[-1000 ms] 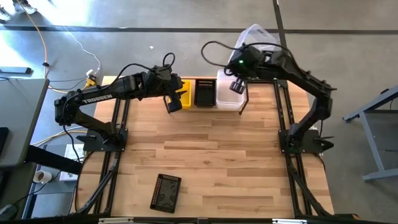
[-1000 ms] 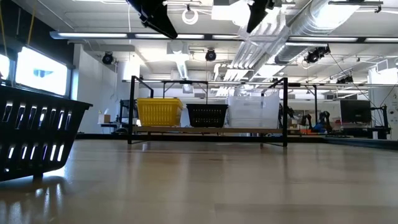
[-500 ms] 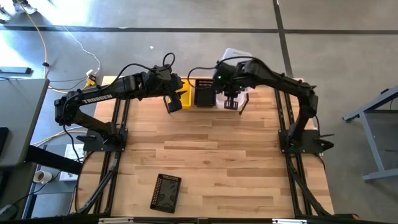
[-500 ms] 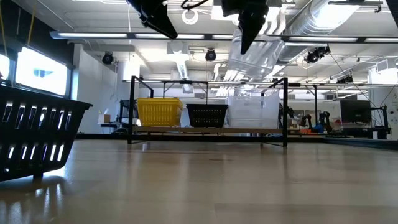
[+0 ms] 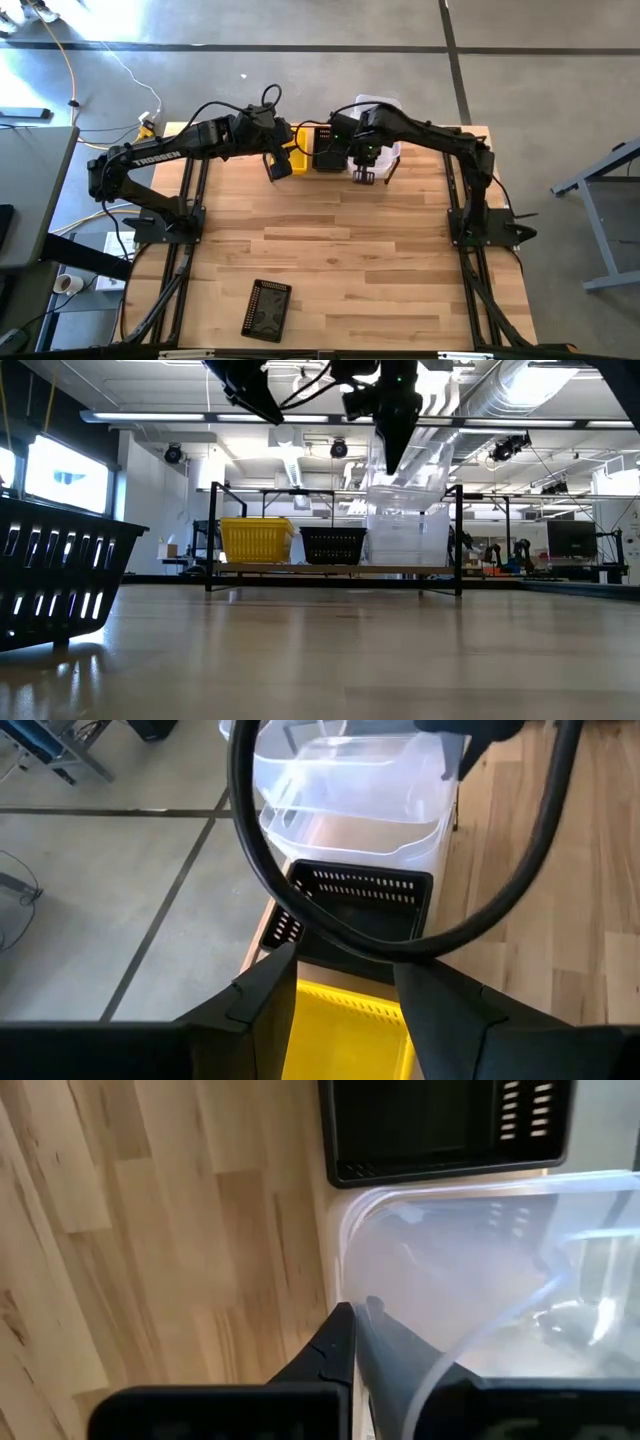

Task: Stack baskets on shelf by color
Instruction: Stack the transparent bin on top of the transparent bin on the shelf

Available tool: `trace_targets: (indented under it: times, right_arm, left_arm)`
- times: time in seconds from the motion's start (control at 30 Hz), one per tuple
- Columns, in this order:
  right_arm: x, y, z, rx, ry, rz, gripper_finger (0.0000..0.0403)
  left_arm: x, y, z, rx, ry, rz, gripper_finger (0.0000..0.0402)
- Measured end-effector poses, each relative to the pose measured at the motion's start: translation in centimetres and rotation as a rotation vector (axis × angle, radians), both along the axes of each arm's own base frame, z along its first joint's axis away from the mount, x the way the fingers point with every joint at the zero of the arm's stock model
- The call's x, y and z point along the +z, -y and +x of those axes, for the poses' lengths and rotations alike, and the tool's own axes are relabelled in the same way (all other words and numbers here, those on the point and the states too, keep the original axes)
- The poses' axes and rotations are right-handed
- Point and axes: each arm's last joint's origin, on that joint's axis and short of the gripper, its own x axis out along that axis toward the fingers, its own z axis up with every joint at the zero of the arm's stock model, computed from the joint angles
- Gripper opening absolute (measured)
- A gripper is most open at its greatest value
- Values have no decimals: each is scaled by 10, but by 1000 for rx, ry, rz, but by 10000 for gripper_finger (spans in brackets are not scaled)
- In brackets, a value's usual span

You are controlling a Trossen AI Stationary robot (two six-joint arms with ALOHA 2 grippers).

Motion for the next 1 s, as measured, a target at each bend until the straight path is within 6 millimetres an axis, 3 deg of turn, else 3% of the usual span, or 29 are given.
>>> trace_targets:
  times: [0.73,1.0]
  right_arm:
    - [-32,23,11,-14,-90,37,0]
    - [-32,27,9,-27,-97,46,0]
  left_arm:
    - [-2,1,-2,1,-27,-10,158]
    - [-3,1,-2,1,-40,-16,158]
